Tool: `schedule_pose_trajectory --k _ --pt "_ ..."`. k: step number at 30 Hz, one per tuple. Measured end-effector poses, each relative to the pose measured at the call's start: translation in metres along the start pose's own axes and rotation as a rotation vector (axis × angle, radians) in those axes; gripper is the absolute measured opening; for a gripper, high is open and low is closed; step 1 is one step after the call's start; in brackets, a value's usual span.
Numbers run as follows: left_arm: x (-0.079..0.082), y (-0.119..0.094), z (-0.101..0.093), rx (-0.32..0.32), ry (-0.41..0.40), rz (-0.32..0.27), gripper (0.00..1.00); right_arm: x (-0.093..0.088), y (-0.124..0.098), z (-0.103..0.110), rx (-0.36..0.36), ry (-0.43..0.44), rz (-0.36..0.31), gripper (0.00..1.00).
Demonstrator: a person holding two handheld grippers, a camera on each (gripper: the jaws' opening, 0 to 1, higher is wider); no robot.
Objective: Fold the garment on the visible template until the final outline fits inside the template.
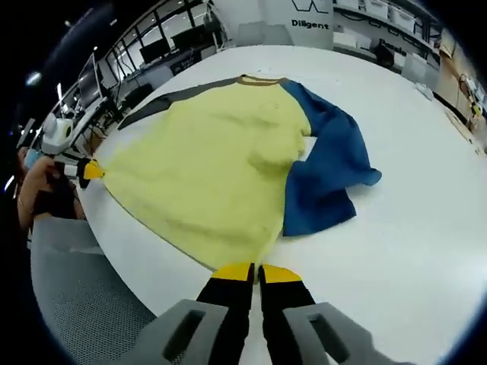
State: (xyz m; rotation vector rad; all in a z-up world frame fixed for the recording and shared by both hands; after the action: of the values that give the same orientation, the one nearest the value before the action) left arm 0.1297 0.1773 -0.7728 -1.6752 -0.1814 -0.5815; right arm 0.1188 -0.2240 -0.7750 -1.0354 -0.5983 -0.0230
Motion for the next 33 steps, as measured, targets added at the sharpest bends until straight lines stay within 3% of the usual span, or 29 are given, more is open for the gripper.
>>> schedule_pose_trajectory --k 8,18,33 --pt "-0.011 0.008 0.002 0.031 -0.062 0.029 0.0 -0.013 0.001 0.001 -0.009 0.013 0.039 0.0" --pt "-0.022 0.009 0.001 0.087 0.001 0.071 0.0 -0.026 0.007 0.003 -0.033 0.012 0.091 0.0" --pt "-0.035 0.006 -0.006 0.098 0.016 0.088 0.0 -0.034 0.005 0.002 -0.039 0.012 0.132 0.0"
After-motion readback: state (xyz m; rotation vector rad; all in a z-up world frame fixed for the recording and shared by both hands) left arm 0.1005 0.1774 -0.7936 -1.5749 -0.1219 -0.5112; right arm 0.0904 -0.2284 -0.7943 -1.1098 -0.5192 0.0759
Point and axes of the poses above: the point that each gripper's makers call its tool centre point, and the gripper's own axes: y roughly forward along the fingers, z roughly to its left, x roughly out of its top, the point moved 8 cm from there along -y, roughly backward along the fingers, and after that the axes turned 15 degrees about x, right-handed, at the moved point
